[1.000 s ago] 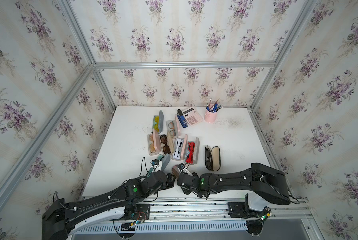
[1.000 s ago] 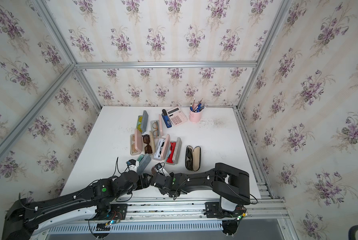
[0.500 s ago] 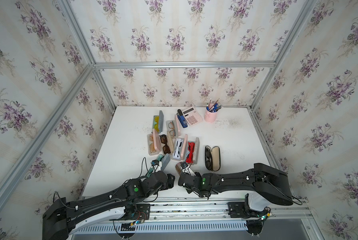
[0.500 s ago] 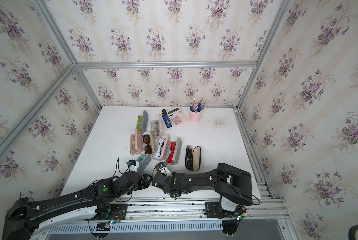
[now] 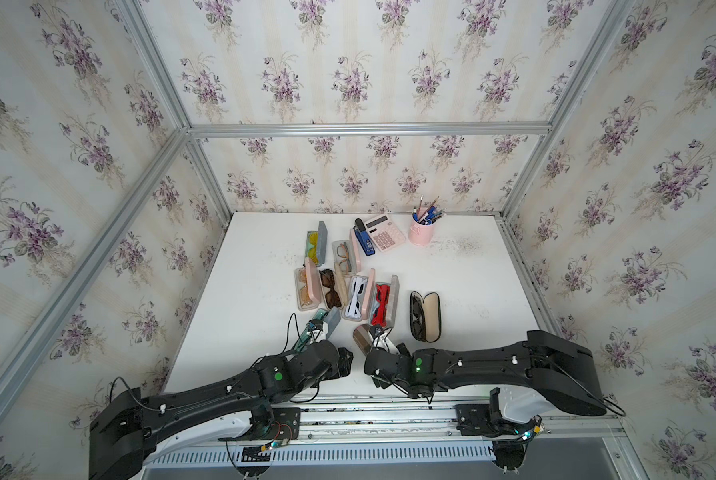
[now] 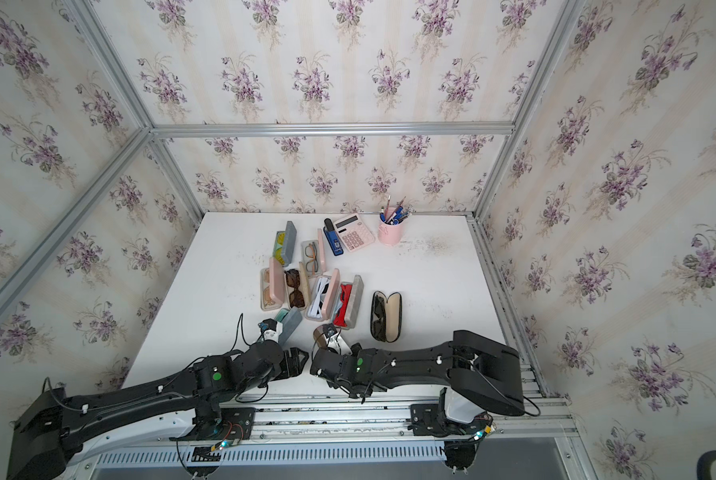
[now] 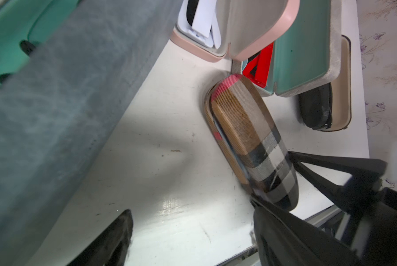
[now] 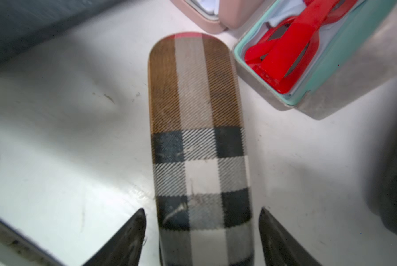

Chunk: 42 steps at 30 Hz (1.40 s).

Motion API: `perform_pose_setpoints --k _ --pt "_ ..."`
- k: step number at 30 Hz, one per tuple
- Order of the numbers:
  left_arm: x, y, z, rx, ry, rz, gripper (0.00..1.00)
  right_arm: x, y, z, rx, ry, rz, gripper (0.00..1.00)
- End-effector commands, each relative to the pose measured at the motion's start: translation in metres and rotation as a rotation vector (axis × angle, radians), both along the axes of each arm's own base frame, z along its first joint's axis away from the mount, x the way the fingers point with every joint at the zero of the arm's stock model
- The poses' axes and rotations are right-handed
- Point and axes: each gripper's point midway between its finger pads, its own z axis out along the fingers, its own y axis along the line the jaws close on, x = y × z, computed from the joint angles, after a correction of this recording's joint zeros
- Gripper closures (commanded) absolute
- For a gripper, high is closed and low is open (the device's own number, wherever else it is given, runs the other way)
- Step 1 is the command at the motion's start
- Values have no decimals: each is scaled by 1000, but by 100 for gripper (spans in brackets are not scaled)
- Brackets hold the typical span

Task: Close the glasses case
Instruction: Adjust the glasses case at the center of the board, then close the glasses case at the center of the board.

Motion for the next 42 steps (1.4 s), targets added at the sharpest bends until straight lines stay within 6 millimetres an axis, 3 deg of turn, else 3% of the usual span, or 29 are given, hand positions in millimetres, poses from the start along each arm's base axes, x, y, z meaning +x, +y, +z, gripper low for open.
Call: perform_pose_setpoints --k 1,6,14,25,27,30,33,36,42 --pt "4 -10 5 -17 -20 -24 16 -2 7 16 99 0 9 22" --pt "7 -19 6 -25 -16 -37 16 -3 -8 32 172 -14 -24 21" --pt "8 -50 13 -49 11 -115 16 7 -64 55 188 -59 -205 23" --pt "2 -95 59 4 -14 -277 17 33 -148 100 383 -101 -462 21" --pt "5 -107 66 16 -16 -308 17 37 -150 106 446 -108 -464 21" --pt "10 -128 73 19 -19 -351 17 46 -159 107 452 -112 -512 21" --pt "15 -151 76 5 -12 -391 17 54 -161 93 428 -76 -538 21" --pt "18 -172 64 5 21 -423 18 60 -166 74 431 -30 -569 23" --pt "32 -194 52 8 43 -425 22 66 -170 75 507 -37 -579 26"
